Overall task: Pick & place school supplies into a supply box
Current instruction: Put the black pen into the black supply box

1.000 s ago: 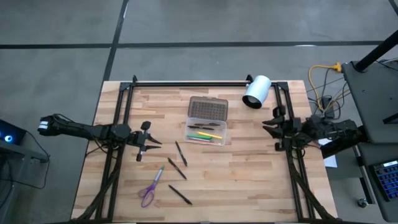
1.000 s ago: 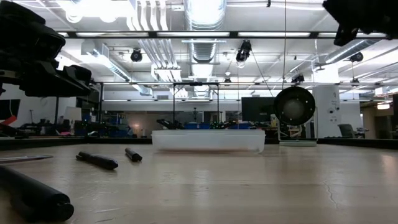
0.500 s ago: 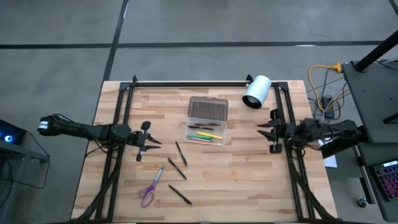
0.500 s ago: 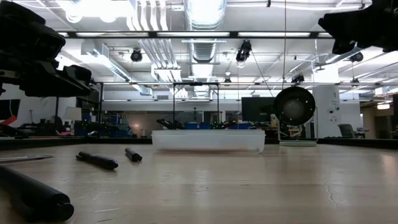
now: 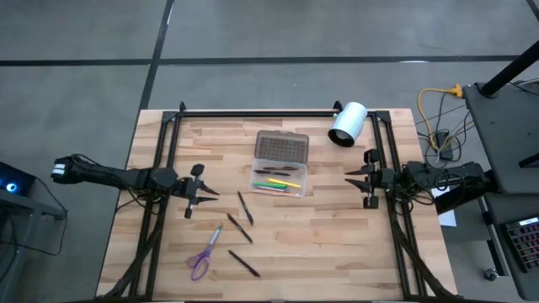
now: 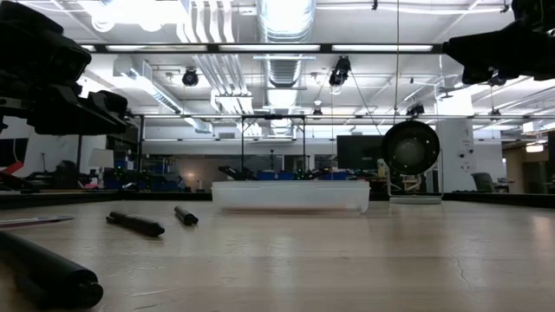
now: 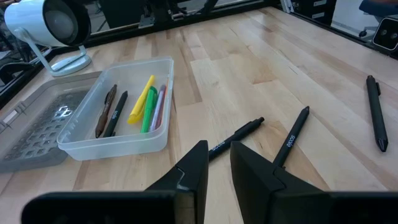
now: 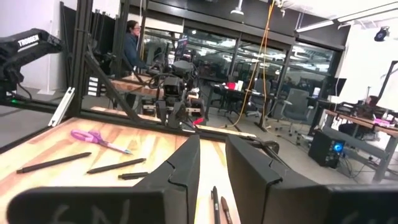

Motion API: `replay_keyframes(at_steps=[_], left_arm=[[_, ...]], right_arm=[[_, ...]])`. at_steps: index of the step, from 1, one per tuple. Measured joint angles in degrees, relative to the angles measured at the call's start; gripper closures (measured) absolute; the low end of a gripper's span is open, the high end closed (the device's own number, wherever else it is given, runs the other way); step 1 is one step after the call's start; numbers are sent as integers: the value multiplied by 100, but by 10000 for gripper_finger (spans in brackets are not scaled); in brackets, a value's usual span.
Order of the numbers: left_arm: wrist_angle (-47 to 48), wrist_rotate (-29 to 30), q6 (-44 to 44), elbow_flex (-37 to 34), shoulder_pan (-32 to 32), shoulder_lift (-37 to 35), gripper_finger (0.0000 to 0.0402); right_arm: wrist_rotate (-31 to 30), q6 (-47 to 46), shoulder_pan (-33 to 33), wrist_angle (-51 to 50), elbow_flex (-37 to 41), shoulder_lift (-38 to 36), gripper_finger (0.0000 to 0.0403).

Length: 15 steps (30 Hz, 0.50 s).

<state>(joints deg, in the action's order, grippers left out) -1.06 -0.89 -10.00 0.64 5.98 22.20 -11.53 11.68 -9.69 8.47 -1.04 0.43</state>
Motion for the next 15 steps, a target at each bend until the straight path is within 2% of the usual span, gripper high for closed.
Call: replay_keyframes(at_steps=[15], left_arm=[[-1,0,0,1,0,0,348]], right_arm=[[0,54,0,-203,50,7,317]])
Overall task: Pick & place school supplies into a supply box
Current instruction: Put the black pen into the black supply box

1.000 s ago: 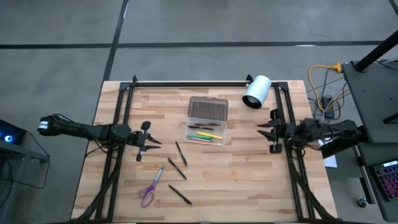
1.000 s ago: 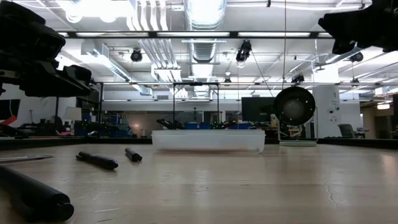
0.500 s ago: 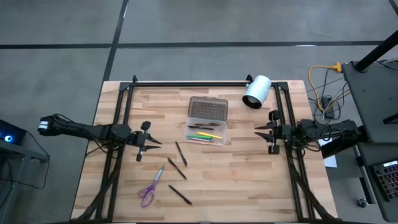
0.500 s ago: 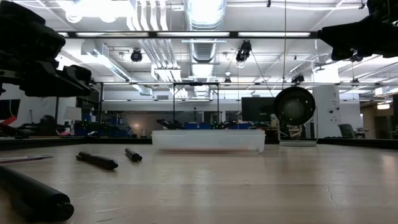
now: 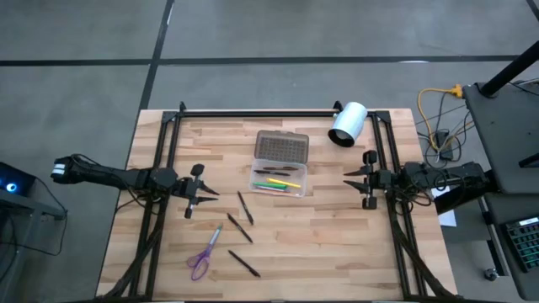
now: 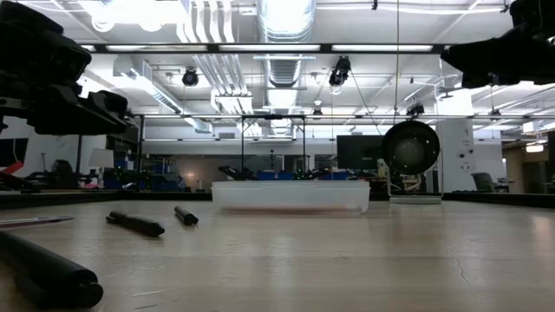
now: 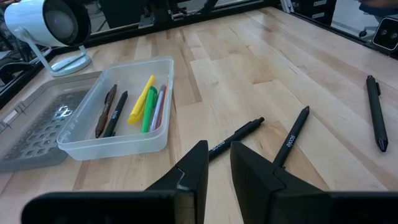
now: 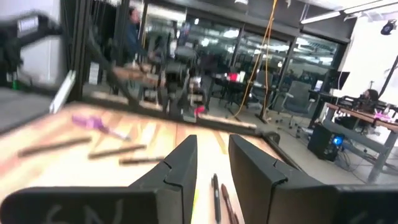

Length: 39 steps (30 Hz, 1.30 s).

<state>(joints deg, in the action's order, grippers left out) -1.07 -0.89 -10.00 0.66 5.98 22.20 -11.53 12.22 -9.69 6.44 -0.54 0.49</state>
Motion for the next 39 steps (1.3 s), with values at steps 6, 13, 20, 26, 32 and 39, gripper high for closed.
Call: replay_keyframes(at_steps=[6,13,20,26,32,39], left_arm=[[-1,0,0,-1,0,0,348],[-1,0,0,-1,0,0,348],[-19,0,0,-1,0,2,348],[-30,0,0,-1,-2,0,348],[-214,0,0,-1,0,2,348],[-605,-8,0,-1,0,2,348]], right_arm=[[1,331,-4,-428,-6,62,322],[0,435,-4,-439,-9,203,334],[-4,628,-4,-438,-9,227,330],[-7,539,-4,-438,-9,227,321],[-7,577,-4,-439,-9,227,319],[-7,580,-4,-439,-9,227,332]])
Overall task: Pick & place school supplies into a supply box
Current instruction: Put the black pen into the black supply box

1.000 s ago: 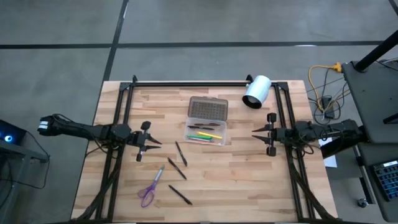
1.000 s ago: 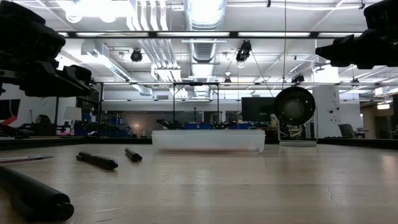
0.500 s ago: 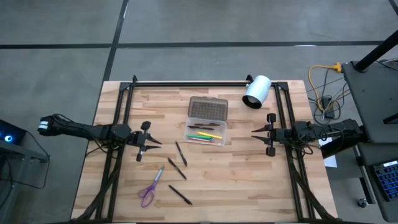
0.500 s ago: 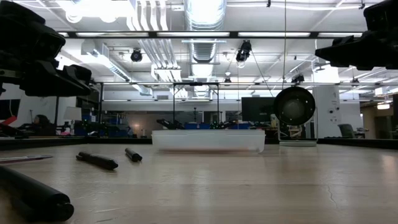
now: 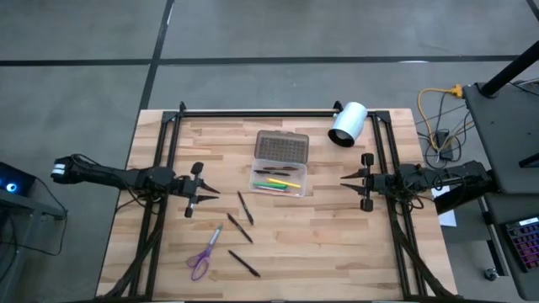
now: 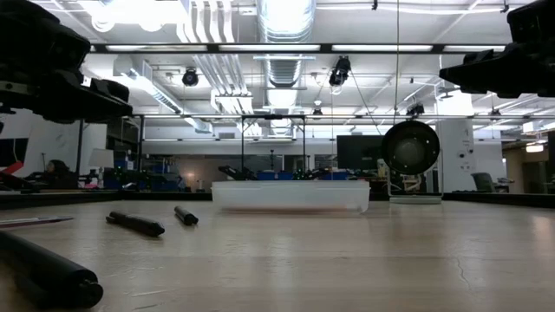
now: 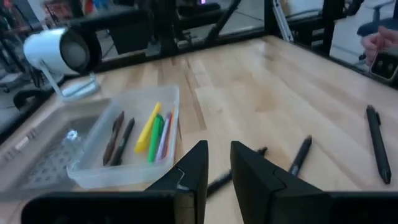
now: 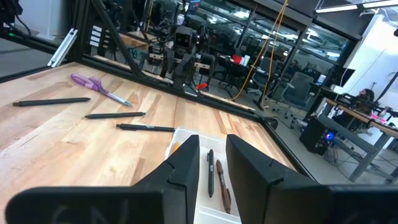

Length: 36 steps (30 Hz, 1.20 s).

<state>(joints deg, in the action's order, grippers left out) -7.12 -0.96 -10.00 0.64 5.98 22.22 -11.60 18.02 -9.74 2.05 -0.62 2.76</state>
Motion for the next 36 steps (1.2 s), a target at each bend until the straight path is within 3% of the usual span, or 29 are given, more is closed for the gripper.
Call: replay_keyframes(at_steps=[9,23,28,36], left_arm=[[-1198,-49,0,0,7,-2,348],[-1315,-89,3,86,35,218,348],[-1327,-94,2,572,242,1040,348],[-996,-18,-198,1366,300,3108,348]], right_arm=[[0,0,0,1,0,2,329],[0,0,0,1,0,2,323],[0,0,0,-1,0,2,332],[0,0,0,-1,0,2,331]])
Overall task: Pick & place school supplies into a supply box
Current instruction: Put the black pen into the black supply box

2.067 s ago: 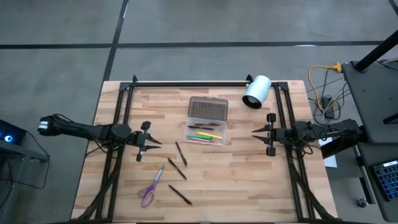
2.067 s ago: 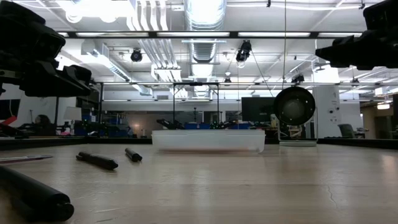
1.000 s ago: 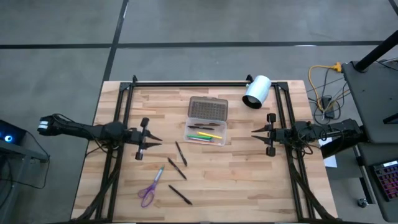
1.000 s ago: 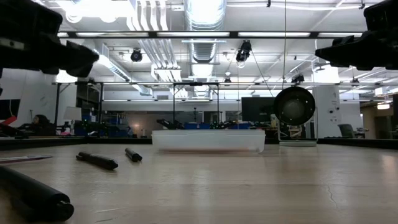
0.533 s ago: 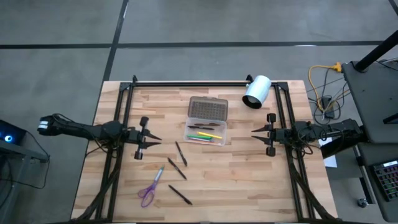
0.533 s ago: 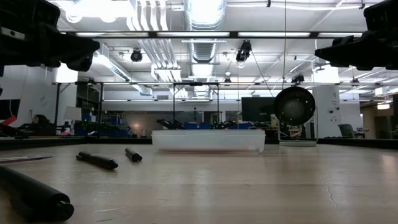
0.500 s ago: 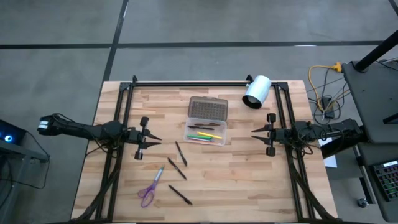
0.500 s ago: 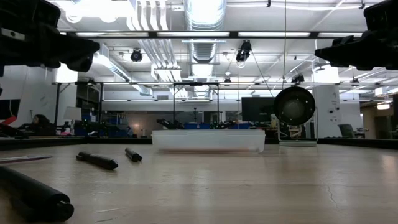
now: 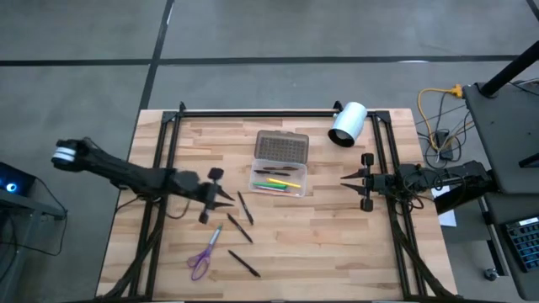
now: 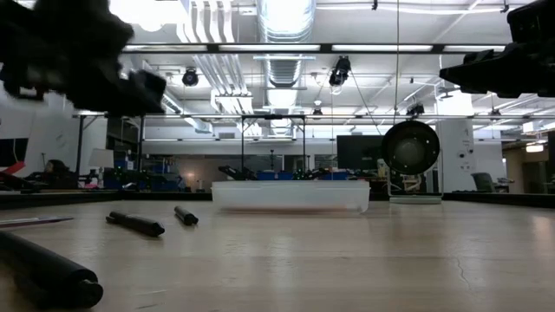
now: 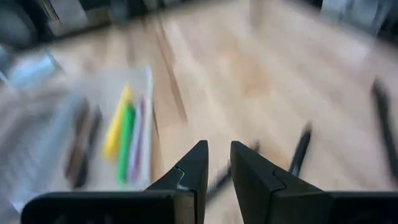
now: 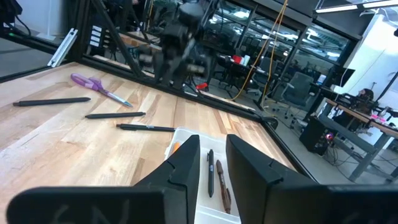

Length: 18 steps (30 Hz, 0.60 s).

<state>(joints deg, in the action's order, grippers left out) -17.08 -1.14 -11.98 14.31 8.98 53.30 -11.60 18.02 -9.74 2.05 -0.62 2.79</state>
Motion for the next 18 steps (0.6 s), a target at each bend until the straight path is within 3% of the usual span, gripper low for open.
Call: replay_keyframes(at_steps=[10,13,18], left_arm=[[84,162,-48,915,-1,2379,348],[620,169,59,1329,85,2770,348],[1550,199,69,2031,403,2844,348]], right_arm=[[-9,0,4,2,0,-4,319],[-7,0,4,2,0,-4,318],[-4,0,2,2,0,-2,325]])
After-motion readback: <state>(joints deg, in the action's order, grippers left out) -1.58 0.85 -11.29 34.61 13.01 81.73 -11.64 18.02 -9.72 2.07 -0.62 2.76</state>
